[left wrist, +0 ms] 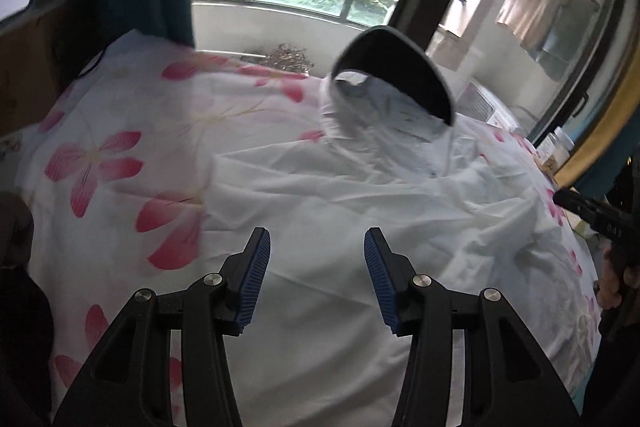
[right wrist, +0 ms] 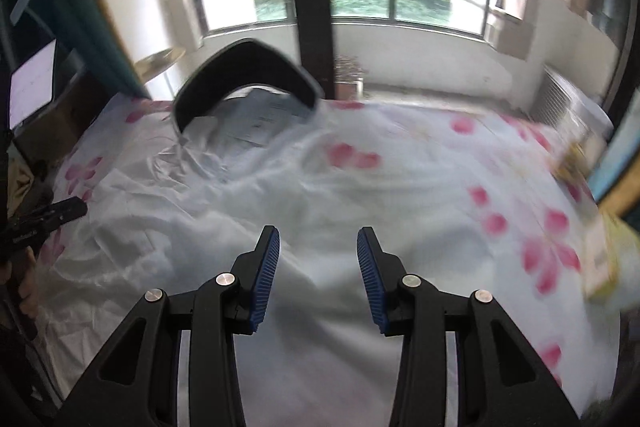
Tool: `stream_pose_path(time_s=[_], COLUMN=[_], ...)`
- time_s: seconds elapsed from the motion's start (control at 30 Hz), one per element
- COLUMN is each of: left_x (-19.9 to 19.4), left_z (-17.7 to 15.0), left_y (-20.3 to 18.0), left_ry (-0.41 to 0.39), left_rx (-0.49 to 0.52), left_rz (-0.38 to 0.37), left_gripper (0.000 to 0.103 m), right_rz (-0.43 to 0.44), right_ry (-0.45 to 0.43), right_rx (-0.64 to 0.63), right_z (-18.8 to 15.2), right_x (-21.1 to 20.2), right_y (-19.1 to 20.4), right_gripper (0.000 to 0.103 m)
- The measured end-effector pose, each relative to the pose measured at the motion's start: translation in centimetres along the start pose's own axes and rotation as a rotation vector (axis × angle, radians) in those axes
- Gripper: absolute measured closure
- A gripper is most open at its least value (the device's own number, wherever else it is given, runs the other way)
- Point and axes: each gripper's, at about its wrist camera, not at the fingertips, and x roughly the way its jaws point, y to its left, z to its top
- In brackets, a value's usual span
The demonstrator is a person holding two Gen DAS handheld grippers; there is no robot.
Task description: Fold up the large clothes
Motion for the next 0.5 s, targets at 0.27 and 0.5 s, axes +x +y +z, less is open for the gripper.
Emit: stream_pose_path(time_s=[0.27,0.5], left_x=[1.9,2.3], left_z=[-0.7,-0.8], left_y=[2.5,4.3], left_ry=[0.029,0.011], left_rx=[-0.056,-0.110], left_rz=[-0.016,0.001], left_gripper=[0.051,0.051], right_rz=[0.017,0.036], right_ry=[0.116,0.235], right_rx=[-0.089,-0.106], right_z=[3.1,3.0], right_x=[6.2,10.7], right_y=[4.4,7.2], right_gripper=[0.063,0.063])
